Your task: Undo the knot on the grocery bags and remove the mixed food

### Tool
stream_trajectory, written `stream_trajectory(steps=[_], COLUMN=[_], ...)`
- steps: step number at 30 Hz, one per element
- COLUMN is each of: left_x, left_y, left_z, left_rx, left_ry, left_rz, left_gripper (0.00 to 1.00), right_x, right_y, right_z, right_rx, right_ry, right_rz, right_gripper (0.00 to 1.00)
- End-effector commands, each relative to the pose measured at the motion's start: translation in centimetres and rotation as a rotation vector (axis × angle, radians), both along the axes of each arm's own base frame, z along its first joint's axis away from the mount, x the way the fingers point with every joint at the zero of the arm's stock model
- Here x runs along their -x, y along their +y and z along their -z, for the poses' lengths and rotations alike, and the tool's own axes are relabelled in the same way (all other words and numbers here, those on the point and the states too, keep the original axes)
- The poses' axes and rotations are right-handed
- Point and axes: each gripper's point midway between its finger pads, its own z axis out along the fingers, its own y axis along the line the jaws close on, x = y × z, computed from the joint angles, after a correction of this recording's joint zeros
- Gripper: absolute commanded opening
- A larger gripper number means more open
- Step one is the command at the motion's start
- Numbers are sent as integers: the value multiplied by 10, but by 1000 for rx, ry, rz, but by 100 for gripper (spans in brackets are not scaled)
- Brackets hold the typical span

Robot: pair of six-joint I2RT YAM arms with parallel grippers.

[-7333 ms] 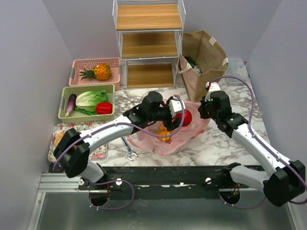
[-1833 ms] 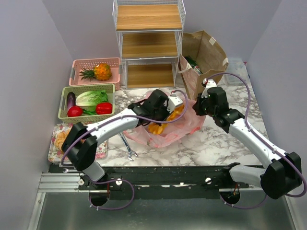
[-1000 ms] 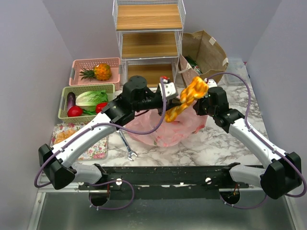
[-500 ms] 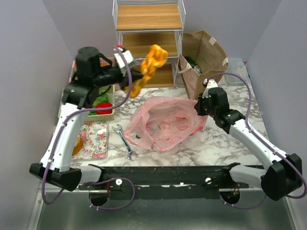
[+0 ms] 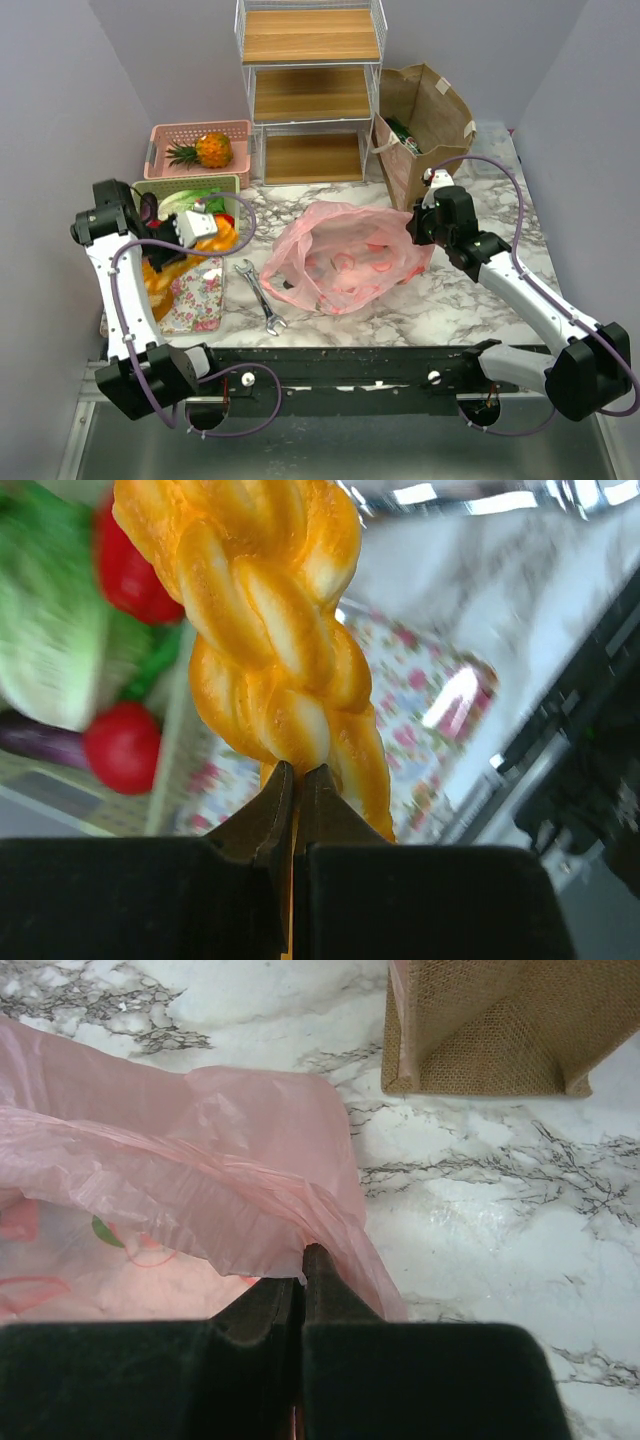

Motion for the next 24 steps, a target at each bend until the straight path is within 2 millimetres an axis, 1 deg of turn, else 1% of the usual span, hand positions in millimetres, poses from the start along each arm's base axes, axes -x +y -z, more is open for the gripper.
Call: stream_trajectory(steps=[1, 3, 5, 8, 12, 14, 16, 18, 22, 24], left_x=[68, 75, 77, 80, 83, 80, 75, 69, 60, 50], left_y=[32, 39, 39, 37, 54, 64, 75, 90, 129, 147], left_z=[56, 75, 89, 109, 140, 143, 140, 138, 143, 144], left_rx=[-226, -237, -214, -203, -285, -292, -279, -280, -342, -391], left_ry=[172, 223, 258, 271, 306, 324, 351, 370, 390, 362], left_rz=[141, 95, 49, 46, 40, 9, -24, -56, -99, -118], left_gripper=[0, 0, 0, 0, 0, 0, 0, 0, 0, 0], right_x=[0, 0, 0, 2, 1, 0, 0, 0, 2, 2], right_y=[-1, -1, -2, -1, -1, -2, -3, -4, -4, -4], right_z=[-3, -2, -2, -1, -3, -6, -7, -7, -4, -5], right_rx=[7, 6, 6, 7, 10, 17, 22, 23, 22, 22], right_ry=[-22, -23, -23, -19, -20, -28, -31, -29, -22, -23], right_rz=[0, -1, 0, -1, -6, -4, -1, -2, -1, -1], right_gripper=[1, 1, 1, 1, 1, 1, 1, 1, 1, 1])
